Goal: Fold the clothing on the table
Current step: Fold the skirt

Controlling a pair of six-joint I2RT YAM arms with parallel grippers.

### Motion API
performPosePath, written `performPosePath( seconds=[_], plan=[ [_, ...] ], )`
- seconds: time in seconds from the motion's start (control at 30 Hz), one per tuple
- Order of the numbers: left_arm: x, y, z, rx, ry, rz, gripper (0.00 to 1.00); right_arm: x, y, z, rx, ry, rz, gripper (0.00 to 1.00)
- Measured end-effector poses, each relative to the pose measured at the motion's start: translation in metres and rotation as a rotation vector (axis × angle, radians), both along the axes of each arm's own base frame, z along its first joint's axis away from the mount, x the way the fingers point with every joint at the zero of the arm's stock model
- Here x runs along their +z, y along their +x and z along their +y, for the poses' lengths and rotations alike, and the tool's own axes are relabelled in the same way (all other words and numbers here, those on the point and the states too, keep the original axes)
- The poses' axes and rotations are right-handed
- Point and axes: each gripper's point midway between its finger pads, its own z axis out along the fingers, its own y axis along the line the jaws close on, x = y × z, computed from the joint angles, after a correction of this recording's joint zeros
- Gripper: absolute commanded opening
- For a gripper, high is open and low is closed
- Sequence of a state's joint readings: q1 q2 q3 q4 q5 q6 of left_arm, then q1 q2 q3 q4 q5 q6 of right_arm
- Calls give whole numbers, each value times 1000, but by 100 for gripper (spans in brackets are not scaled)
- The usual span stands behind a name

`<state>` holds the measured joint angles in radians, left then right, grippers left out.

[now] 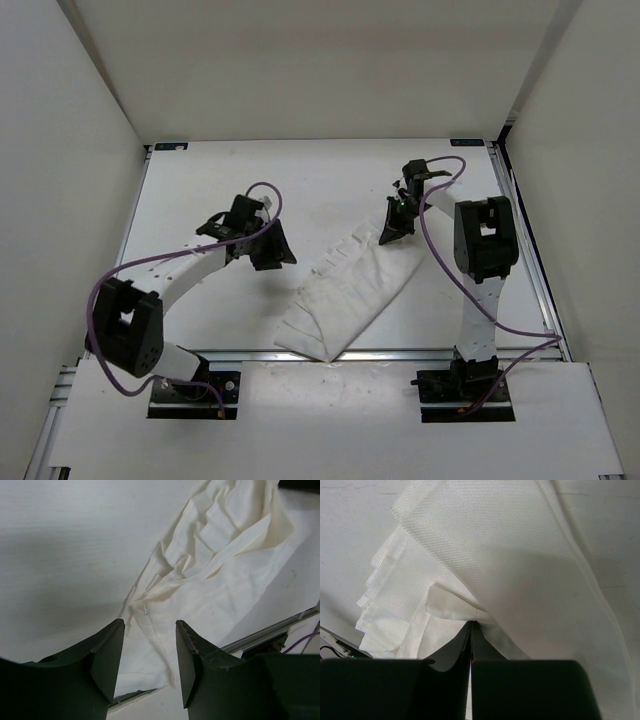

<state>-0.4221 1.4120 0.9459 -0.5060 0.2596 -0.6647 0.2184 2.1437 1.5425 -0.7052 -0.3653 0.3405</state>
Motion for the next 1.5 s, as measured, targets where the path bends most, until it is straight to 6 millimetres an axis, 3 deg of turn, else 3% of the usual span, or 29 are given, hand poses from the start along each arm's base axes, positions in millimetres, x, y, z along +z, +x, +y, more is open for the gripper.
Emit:
performPosePath(
  seconds=[0.13,0.33,0.73,1.1,1.33,1.5],
  plan=[
    [-22,-16,-23,-42,59,56,59,0,0,0,4,-3,11,0],
    [-21,-9,-40,-44,131,32,57,0,0,0,5,-6,21,0],
    [-44,-24,-43,-76,259,68,46,0,0,-1,5,-7,28,0],
    [-73,-41,-43,-116,312,129,47,0,0,-1,5,-7,39,0],
    [-80,-46,-45,-126,301,141,3,0,0,-1,6,-7,40,0],
    [-81,-46,-48,-133,283,142,0,0,0,-2,4,-7,40,0]
  ],
)
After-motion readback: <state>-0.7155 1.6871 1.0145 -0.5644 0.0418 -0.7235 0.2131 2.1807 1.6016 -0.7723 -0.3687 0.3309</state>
